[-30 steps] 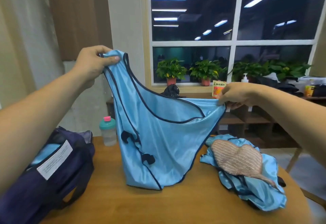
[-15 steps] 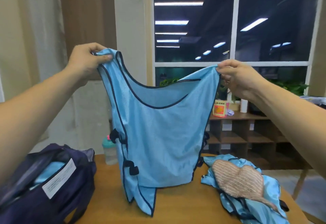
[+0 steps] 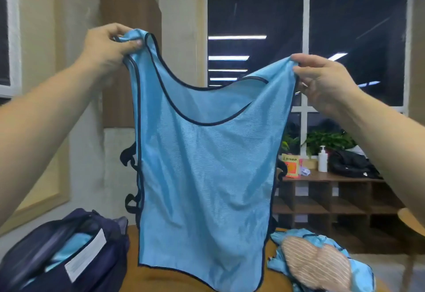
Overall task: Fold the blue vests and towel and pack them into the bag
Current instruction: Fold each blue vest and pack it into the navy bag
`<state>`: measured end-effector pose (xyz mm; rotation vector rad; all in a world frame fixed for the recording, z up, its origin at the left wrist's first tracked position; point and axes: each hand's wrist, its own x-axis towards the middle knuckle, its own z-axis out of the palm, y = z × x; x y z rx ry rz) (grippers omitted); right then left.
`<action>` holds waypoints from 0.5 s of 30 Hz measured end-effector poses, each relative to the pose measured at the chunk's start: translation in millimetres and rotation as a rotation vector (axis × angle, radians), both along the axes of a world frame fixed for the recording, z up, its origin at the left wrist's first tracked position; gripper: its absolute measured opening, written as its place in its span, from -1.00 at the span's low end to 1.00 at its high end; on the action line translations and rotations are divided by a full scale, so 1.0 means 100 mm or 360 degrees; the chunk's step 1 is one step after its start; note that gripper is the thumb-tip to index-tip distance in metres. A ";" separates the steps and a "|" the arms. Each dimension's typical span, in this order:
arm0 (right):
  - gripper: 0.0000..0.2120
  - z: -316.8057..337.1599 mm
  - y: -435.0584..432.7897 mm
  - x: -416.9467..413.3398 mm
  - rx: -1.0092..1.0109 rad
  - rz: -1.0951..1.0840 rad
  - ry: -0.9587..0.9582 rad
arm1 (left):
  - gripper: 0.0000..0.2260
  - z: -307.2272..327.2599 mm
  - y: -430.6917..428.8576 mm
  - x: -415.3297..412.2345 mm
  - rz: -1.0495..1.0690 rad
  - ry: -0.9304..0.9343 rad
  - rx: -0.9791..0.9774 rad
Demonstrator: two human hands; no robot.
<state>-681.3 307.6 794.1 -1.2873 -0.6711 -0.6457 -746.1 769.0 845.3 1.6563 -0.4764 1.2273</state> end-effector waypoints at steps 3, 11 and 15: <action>-0.73 0.05 -0.01 0.00 0.0025 0.0024 -0.0019 | -0.87 0.11 -0.03 -0.04 -0.0023 -0.0024 -0.0017; -0.77 -0.20 0.14 0.22 -0.0048 -0.0060 0.0091 | -0.88 -0.32 0.00 0.38 0.0013 0.0270 0.0046; -0.80 -0.69 0.32 0.64 -0.0129 -0.0085 0.0280 | -0.88 -0.93 0.03 0.81 0.0049 0.0506 0.0015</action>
